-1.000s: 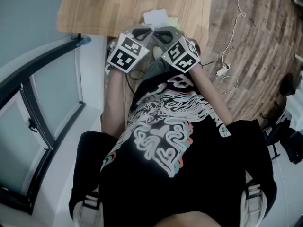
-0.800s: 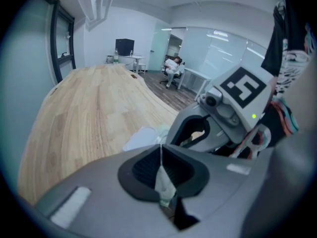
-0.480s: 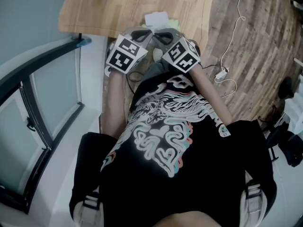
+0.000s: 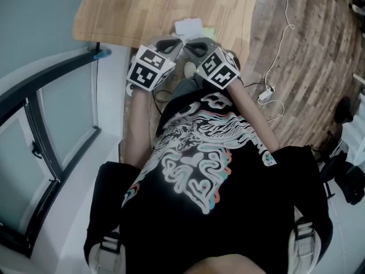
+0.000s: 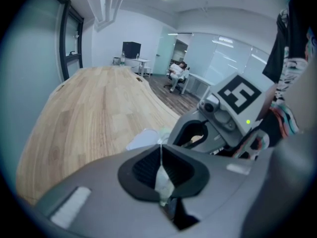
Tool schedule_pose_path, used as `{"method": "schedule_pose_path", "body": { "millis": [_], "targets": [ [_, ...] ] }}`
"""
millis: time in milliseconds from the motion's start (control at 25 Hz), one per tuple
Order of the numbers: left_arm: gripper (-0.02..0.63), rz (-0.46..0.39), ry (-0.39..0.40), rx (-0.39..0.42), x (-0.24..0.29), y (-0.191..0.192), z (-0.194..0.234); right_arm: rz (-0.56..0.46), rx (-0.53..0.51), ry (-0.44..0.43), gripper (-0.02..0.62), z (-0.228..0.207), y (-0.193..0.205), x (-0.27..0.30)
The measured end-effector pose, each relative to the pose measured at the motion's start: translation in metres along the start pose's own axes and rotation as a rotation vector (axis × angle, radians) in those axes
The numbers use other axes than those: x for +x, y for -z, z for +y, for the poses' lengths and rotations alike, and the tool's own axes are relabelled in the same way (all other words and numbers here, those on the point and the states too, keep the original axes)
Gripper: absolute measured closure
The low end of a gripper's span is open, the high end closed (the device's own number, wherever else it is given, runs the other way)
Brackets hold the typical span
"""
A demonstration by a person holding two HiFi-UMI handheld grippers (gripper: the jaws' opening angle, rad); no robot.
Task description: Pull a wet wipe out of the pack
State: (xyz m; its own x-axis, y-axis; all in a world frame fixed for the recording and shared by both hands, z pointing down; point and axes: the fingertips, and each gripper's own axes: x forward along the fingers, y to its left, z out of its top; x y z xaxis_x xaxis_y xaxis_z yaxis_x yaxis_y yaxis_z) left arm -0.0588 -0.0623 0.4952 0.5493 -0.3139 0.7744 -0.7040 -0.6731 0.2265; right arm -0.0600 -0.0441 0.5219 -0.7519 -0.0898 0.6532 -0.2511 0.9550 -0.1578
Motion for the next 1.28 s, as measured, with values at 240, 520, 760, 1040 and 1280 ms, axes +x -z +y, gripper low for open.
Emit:
{"method": "schedule_pose_path", "body": {
  "millis": [240,520,760,1040,1280],
  "targets": [
    [0.607,-0.002,-0.008,0.006,-0.004,-0.001,0.002,-0.002,-0.007,-0.002,0.581,0.000,0.000,0.001],
    [0.607,-0.011,-0.016,0.000,-0.009,0.000,0.000,0.004,0.004,0.001,0.581,0.000,0.002,0.002],
    [0.607,-0.012,-0.022,-0.010,-0.013,0.001,-0.001,0.005,0.004,0.006,0.581,-0.002,0.002,0.003],
    [0.607,-0.022,-0.034,-0.033,-0.020,0.003,-0.002,-0.013,0.031,-0.005,0.581,0.003,0.004,0.002],
    [0.607,-0.024,-0.039,-0.036,-0.023,0.004,-0.004,-0.018,0.034,-0.002,0.581,0.003,0.003,0.002]
  ]
}}
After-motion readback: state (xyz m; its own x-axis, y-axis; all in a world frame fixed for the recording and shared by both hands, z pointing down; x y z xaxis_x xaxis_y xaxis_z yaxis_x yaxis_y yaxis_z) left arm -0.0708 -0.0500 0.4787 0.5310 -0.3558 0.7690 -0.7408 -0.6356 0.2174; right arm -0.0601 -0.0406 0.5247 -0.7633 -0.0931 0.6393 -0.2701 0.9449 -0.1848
